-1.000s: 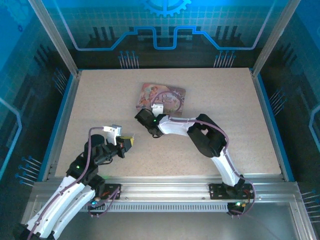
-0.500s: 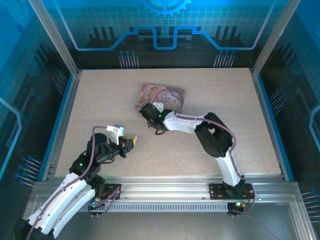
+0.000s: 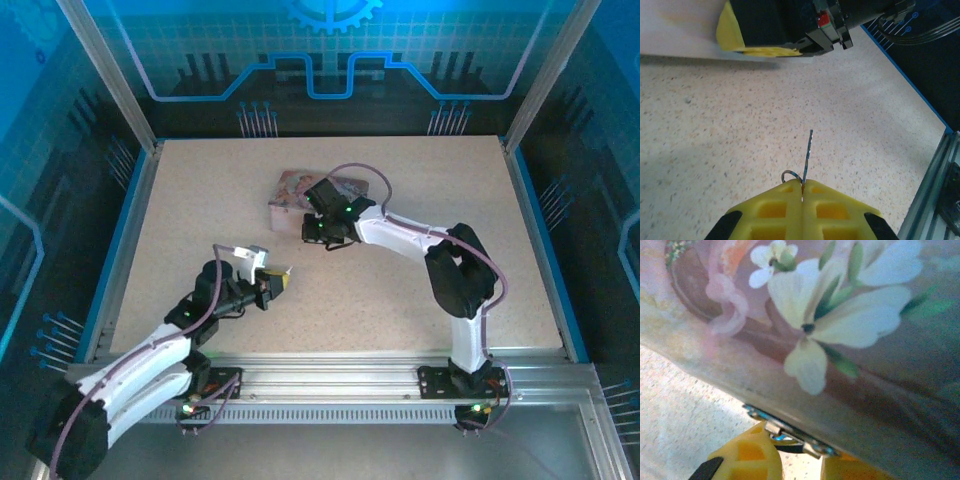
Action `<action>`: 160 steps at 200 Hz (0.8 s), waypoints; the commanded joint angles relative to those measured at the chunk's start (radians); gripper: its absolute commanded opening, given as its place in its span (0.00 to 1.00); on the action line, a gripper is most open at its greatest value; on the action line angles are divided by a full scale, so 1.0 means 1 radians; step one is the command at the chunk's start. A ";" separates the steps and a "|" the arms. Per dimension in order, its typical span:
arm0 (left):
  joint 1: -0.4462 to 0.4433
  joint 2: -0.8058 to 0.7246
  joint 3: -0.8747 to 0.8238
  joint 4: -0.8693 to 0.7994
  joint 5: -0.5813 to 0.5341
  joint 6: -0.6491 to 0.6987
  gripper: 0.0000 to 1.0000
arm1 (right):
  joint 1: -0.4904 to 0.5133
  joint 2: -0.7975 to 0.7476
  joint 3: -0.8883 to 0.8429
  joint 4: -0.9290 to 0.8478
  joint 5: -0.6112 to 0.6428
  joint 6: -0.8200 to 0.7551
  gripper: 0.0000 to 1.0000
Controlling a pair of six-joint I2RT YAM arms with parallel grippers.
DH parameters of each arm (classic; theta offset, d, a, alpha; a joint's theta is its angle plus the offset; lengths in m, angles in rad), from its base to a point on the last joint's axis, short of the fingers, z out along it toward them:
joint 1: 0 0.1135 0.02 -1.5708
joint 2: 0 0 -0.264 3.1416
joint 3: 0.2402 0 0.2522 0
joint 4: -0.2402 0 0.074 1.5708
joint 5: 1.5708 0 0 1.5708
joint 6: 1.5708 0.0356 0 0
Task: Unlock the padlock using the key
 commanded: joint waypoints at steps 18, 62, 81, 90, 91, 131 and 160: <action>-0.015 0.235 -0.037 0.433 0.017 0.008 0.00 | -0.035 -0.089 -0.032 0.008 -0.169 -0.026 0.00; -0.009 0.549 -0.021 0.791 0.062 -0.053 0.00 | -0.059 -0.140 -0.077 0.025 -0.225 -0.020 0.00; 0.007 0.676 -0.016 0.965 0.096 -0.108 0.00 | -0.067 -0.152 -0.090 0.036 -0.255 -0.016 0.00; 0.025 0.737 -0.020 1.058 0.112 -0.137 0.00 | -0.069 -0.154 -0.091 0.036 -0.263 -0.017 0.00; 0.027 0.744 -0.021 1.071 0.114 -0.141 0.00 | -0.069 -0.154 -0.091 0.036 -0.263 -0.018 0.00; 0.084 0.808 -0.002 1.121 0.179 -0.135 0.00 | -0.076 -0.163 -0.092 0.027 -0.296 -0.023 0.00; 0.122 0.846 0.037 1.121 0.262 -0.153 0.00 | -0.079 -0.157 -0.095 0.037 -0.322 -0.014 0.00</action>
